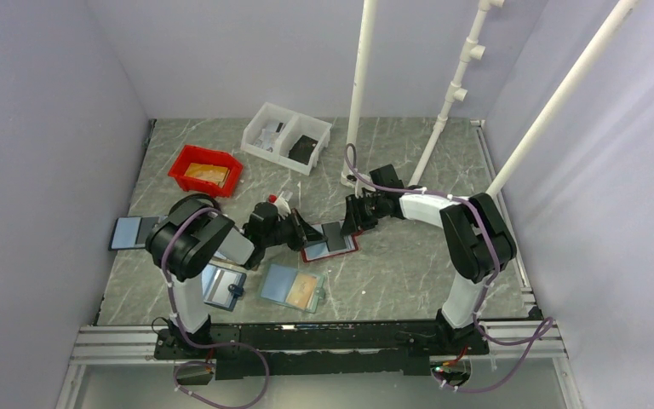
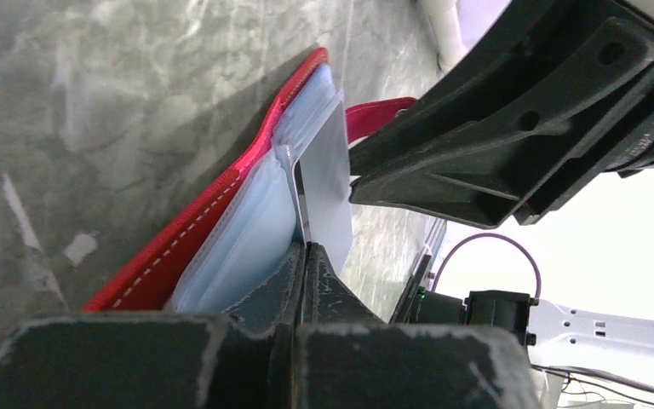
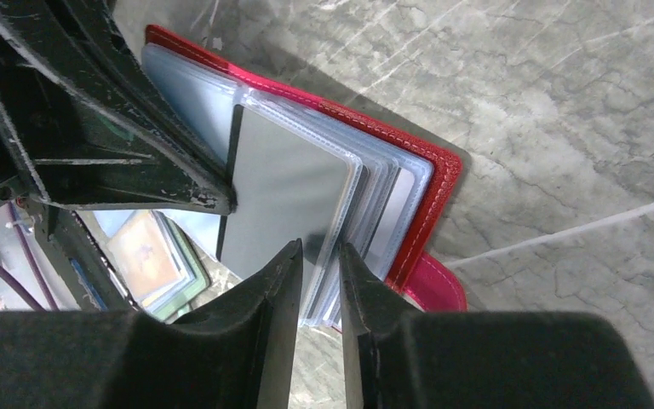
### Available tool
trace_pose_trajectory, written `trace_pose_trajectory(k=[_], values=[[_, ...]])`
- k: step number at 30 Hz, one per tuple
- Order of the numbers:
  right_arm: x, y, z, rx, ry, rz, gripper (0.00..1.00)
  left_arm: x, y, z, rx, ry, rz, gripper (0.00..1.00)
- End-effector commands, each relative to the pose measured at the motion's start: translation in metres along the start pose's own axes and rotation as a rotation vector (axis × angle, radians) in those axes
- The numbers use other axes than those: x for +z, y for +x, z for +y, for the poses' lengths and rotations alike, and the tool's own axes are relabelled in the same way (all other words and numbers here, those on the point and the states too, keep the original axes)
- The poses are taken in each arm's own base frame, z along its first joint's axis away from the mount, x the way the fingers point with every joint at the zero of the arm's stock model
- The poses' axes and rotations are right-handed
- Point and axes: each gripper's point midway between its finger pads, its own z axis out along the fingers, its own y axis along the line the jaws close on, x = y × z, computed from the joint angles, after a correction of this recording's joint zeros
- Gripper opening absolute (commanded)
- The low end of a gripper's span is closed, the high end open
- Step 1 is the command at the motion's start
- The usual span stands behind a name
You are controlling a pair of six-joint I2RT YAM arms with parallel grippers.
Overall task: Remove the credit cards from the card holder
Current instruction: Remove the credit card from the card holder.
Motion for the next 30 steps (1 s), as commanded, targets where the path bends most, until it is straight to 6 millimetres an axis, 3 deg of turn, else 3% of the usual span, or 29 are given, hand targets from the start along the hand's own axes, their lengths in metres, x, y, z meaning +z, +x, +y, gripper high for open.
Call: trace_pose_trajectory(k=[1,9,18,24,30], values=[[-0.009,-0.008,0.018,-0.055,-0.042,-0.030,0.27,-0.009,-0.006,-0.034,0.136,0.085,-0.001,0.00],[-0.015,-0.013,0.030,-0.062,-0.101,-0.043,0.37,-0.019,-0.006,-0.045,0.248,0.101,0.003,0.00],[-0.018,-0.011,0.044,-0.023,-0.201,-0.035,0.37,-0.030,-0.007,-0.065,0.358,0.169,-0.028,0.00],[-0.026,-0.013,0.062,-0.019,-0.293,-0.045,0.29,-0.030,-0.005,-0.069,0.352,0.202,-0.025,0.00],[-0.032,-0.014,0.071,-0.010,-0.356,-0.048,0.05,-0.029,-0.004,-0.073,0.326,0.243,-0.023,0.01]])
